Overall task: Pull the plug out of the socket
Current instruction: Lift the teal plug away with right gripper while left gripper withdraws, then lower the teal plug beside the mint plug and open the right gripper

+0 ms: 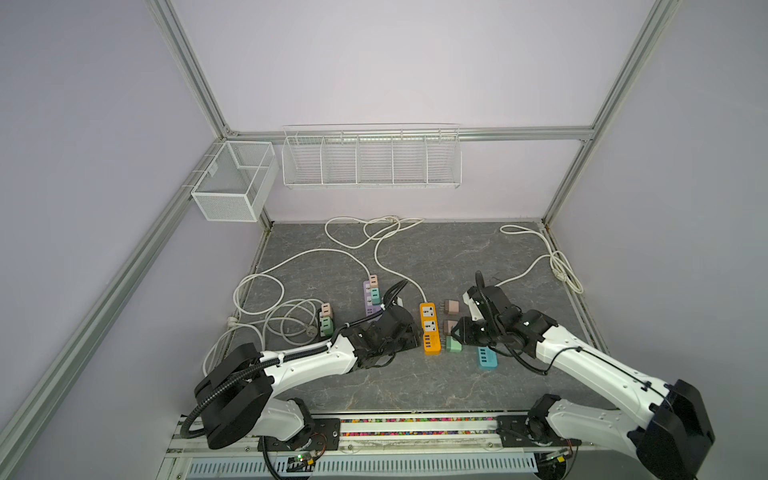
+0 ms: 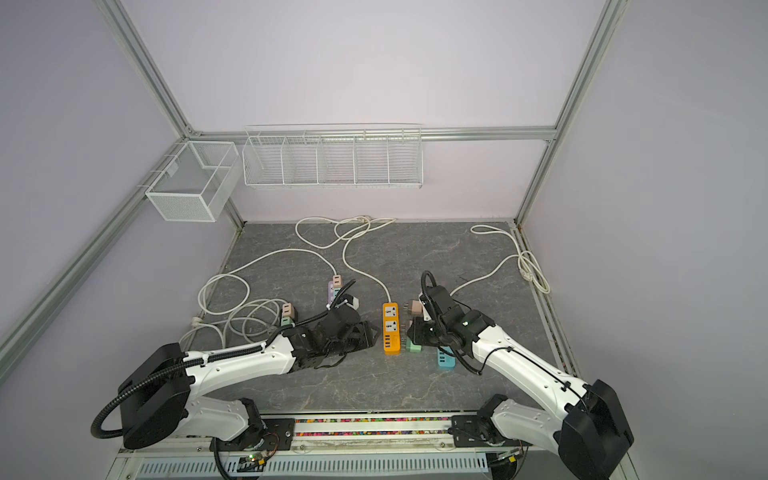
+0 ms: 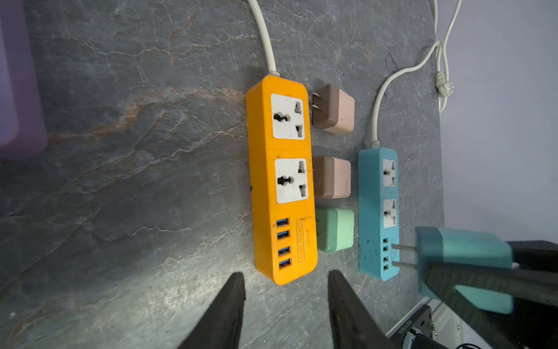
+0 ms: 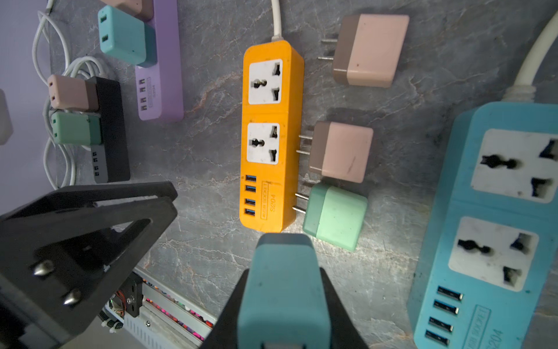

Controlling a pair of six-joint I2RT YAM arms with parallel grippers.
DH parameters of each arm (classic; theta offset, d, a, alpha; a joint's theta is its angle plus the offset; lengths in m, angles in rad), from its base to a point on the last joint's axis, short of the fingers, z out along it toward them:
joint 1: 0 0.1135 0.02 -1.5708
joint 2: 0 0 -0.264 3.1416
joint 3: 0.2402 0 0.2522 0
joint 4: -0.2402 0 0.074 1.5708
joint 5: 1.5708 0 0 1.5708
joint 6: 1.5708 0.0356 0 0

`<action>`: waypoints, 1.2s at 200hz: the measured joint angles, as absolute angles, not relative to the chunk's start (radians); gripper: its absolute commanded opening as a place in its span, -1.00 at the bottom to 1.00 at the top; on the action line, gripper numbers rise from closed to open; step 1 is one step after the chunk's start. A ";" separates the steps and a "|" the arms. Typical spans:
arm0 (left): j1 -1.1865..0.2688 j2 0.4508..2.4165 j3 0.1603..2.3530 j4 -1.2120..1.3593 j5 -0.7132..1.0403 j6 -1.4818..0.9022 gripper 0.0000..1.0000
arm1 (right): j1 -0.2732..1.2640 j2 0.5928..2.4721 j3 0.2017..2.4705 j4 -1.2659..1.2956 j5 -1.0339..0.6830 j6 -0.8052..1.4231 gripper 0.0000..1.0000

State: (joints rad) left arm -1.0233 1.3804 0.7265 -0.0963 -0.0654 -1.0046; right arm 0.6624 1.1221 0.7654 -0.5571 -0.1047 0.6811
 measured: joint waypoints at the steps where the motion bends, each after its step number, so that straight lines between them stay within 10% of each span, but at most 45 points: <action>1: -1.024 1.380 0.727 -0.096 -0.066 -1.005 -0.07 | 0.662 1.121 0.764 -0.557 -0.105 0.681 -0.59; 240: -1.094 1.434 0.708 -0.058 -0.089 -1.039 0.06 | 0.725 1.187 0.489 -0.274 -0.177 0.795 -0.55</action>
State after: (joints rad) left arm -1.0943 1.4342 0.7082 -0.0582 -0.0895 -1.0386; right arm 0.7250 1.1870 0.4889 -0.2741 -0.1772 0.7952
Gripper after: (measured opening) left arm 0.527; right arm 0.305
